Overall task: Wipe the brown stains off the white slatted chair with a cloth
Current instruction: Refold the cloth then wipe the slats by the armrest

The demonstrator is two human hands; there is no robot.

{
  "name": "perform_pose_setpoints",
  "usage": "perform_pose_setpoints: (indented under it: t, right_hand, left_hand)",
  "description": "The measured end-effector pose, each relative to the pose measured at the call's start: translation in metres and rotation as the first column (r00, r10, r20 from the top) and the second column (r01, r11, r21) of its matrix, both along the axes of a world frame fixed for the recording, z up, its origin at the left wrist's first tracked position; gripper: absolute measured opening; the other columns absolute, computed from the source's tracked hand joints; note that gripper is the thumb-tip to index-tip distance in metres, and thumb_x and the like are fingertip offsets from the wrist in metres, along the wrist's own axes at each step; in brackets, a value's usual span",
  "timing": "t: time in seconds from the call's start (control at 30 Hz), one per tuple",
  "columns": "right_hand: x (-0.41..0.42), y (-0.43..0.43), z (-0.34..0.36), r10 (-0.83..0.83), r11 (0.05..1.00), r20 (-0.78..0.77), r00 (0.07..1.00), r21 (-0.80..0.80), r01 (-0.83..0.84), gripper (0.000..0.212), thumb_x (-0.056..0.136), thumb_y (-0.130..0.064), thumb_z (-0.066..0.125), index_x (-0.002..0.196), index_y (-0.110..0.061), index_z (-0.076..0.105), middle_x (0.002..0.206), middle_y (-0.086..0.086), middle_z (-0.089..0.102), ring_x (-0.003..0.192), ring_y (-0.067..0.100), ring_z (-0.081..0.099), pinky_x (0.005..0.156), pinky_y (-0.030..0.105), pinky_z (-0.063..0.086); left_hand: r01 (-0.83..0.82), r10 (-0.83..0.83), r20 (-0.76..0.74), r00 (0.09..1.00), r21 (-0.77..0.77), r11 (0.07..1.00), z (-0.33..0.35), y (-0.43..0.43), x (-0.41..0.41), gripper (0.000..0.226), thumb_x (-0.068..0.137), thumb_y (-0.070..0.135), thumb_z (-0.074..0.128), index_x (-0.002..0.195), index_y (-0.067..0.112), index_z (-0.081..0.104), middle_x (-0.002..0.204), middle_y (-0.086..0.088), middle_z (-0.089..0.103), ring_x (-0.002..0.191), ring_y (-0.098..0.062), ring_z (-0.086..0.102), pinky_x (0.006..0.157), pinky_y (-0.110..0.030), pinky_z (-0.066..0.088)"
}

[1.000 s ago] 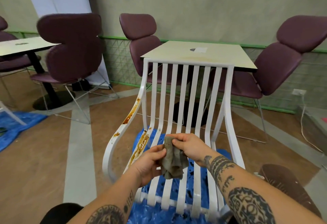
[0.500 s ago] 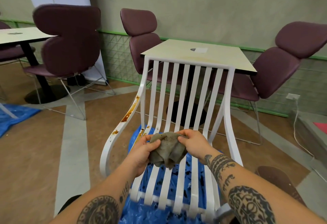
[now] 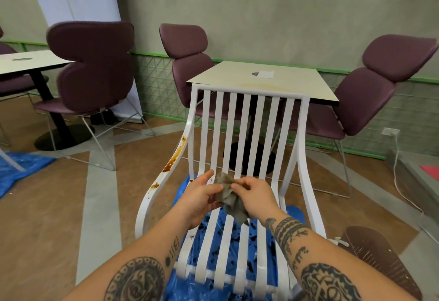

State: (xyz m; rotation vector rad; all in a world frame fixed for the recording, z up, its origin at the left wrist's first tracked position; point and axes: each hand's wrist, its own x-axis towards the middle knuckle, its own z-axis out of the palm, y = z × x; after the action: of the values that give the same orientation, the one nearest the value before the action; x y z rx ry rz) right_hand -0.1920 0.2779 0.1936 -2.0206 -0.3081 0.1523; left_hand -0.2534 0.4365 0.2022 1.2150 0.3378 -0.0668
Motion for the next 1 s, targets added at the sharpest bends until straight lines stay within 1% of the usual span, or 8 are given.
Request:
perform_pose_setpoints:
  t: [0.13, 0.27, 0.37, 0.57, 0.8, 0.87, 0.93, 1.0]
  right_hand:
    - [0.003, -0.002, 0.006, -0.072, 0.984, -0.187, 0.980, 0.149, 0.101, 0.026, 0.101, -0.035, 0.058, 0.090, -0.018, 0.075, 0.091, 0.005, 0.075, 0.090, 0.025, 0.071, 0.086, 0.048, 0.059]
    - [0.005, -0.005, 0.018, -0.078, 0.918, -0.418, 0.905, 0.324, 0.229, 0.030, 0.105, -0.038, 0.049, 0.106, -0.019, 0.072, 0.103, 0.008, 0.075, 0.097, 0.030, 0.070, 0.087, 0.050, 0.060]
    - [0.007, -0.013, 0.025, -0.009, 0.837, -0.548, 0.836, 0.453, 0.306, 0.031, 0.107, -0.036, 0.044, 0.111, -0.018, 0.070, 0.105, 0.011, 0.076, 0.102, 0.034, 0.070, 0.091, 0.056, 0.057]
    - [0.008, -0.023, 0.028, 0.046, 0.841, -0.581, 0.813, 0.461, 0.282, 0.046, 0.103, -0.049, 0.046, 0.124, -0.014, 0.067, 0.108, 0.014, 0.076, 0.105, 0.037, 0.070, 0.094, 0.058, 0.055]
    - [0.009, -0.032, 0.036, 0.206, 0.855, -0.685, 0.699, 0.473, 0.211, 0.088, 0.084, -0.085, 0.035, 0.123, -0.012, 0.065, 0.116, 0.020, 0.072, 0.110, 0.040, 0.068, 0.095, 0.059, 0.053]
    - [0.003, -0.036, 0.036, 0.260, 0.890, -0.655, 0.710, 0.448, 0.088, 0.080, 0.081, -0.077, 0.054, 0.121, -0.009, 0.067, 0.116, 0.019, 0.073, 0.110, 0.038, 0.069, 0.096, 0.056, 0.054]
    - [-0.002, -0.037, 0.032, 0.246, 0.942, -0.617, 0.747, 0.333, -0.034, 0.065, 0.075, -0.053, 0.080, 0.120, -0.007, 0.067, 0.112, 0.017, 0.074, 0.107, 0.036, 0.070, 0.095, 0.054, 0.055]
    - [-0.001, -0.036, 0.022, 0.172, 0.980, -0.560, 0.811, 0.181, -0.083, 0.054, 0.073, -0.030, 0.088, 0.117, -0.008, 0.067, 0.110, 0.016, 0.074, 0.105, 0.035, 0.070, 0.093, 0.055, 0.056]
  left_hand:
    - [0.026, -0.027, 0.015, 1.000, 0.086, 0.996, 0.004, 0.003, -0.001, 0.064, 0.093, -0.006, 0.062, 0.149, 0.016, 0.040, 0.113, -0.016, 0.074, 0.102, -0.034, 0.071, 0.092, -0.044, 0.057]
    - [-0.044, 0.044, 0.006, 0.999, 0.149, 0.988, 0.012, 0.004, -0.001, 0.038, 0.094, -0.004, 0.054, 0.127, 0.015, 0.062, 0.106, -0.014, 0.075, 0.095, -0.031, 0.066, 0.094, -0.047, 0.053]
    - [-0.087, 0.093, -0.026, 0.995, 0.167, 0.982, 0.013, 0.011, -0.003, 0.034, 0.096, 0.000, 0.043, 0.117, 0.014, 0.066, 0.114, -0.015, 0.069, 0.103, -0.029, 0.064, 0.088, -0.046, 0.058]
    - [-0.147, 0.173, -0.085, 0.981, 0.249, 0.957, 0.008, 0.024, -0.002, 0.038, 0.096, 0.003, 0.038, 0.112, 0.018, 0.069, 0.116, -0.014, 0.067, 0.113, -0.036, 0.060, 0.101, -0.055, 0.050]
    - [-0.181, 0.192, -0.060, 0.980, 0.154, 0.971, 0.018, 0.024, -0.007, 0.043, 0.098, 0.005, 0.034, 0.115, 0.018, 0.071, 0.120, -0.012, 0.064, 0.112, -0.031, 0.060, 0.089, -0.046, 0.055]
    - [-0.199, 0.208, -0.047, 0.977, 0.157, 0.967, 0.020, 0.025, -0.008, 0.043, 0.096, 0.006, 0.036, 0.113, 0.020, 0.073, 0.120, -0.013, 0.064, 0.112, -0.032, 0.060, 0.091, -0.048, 0.055]
    - [-0.205, 0.214, -0.037, 0.976, 0.161, 0.965, 0.022, 0.026, -0.009, 0.043, 0.095, 0.006, 0.037, 0.112, 0.021, 0.074, 0.121, -0.014, 0.064, 0.112, -0.033, 0.060, 0.089, -0.046, 0.055]
    - [-0.196, 0.203, -0.030, 0.979, 0.165, 0.967, 0.026, 0.026, -0.011, 0.043, 0.095, 0.005, 0.038, 0.113, 0.021, 0.073, 0.118, -0.015, 0.065, 0.110, -0.033, 0.061, 0.086, -0.043, 0.054]
